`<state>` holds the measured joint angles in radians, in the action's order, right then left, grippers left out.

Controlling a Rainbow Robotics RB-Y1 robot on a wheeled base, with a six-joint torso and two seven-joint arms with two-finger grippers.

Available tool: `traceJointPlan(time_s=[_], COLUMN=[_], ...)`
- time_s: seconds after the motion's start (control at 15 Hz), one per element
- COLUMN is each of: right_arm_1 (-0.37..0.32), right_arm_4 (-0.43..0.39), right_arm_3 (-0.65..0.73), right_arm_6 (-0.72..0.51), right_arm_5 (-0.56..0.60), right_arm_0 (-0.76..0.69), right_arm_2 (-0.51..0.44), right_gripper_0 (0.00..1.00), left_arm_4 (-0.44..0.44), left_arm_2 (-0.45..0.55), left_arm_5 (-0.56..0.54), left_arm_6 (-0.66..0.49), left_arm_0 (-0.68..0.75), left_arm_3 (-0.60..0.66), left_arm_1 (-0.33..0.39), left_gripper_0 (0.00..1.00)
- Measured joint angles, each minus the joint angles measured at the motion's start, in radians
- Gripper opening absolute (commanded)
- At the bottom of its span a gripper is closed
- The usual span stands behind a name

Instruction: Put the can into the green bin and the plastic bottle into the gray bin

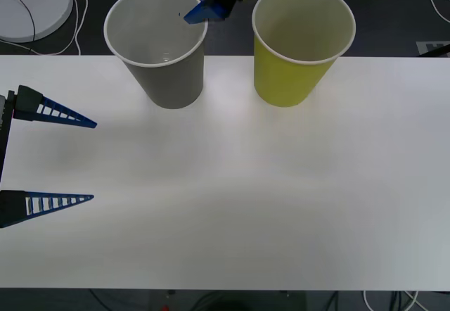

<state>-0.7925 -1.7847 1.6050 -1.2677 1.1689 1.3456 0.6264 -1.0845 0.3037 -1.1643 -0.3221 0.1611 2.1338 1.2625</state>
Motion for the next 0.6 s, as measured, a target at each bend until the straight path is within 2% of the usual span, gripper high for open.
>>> traceJointPlan(time_s=[0.6], right_arm_1=[-0.161], right_arm_4=[0.041], right_arm_3=[0.315], right_arm_6=[0.111], right_arm_5=[-0.001], right_arm_0=[-0.340], right_arm_2=[-0.224], right_gripper_0=[1.00], left_arm_4=[0.000], left_arm_2=[0.000], left_arm_5=[0.000], left_arm_6=[0.000], left_arm_0=[0.000], left_arm_3=[0.000], left_arm_1=[0.000], left_gripper_0=[1.00])
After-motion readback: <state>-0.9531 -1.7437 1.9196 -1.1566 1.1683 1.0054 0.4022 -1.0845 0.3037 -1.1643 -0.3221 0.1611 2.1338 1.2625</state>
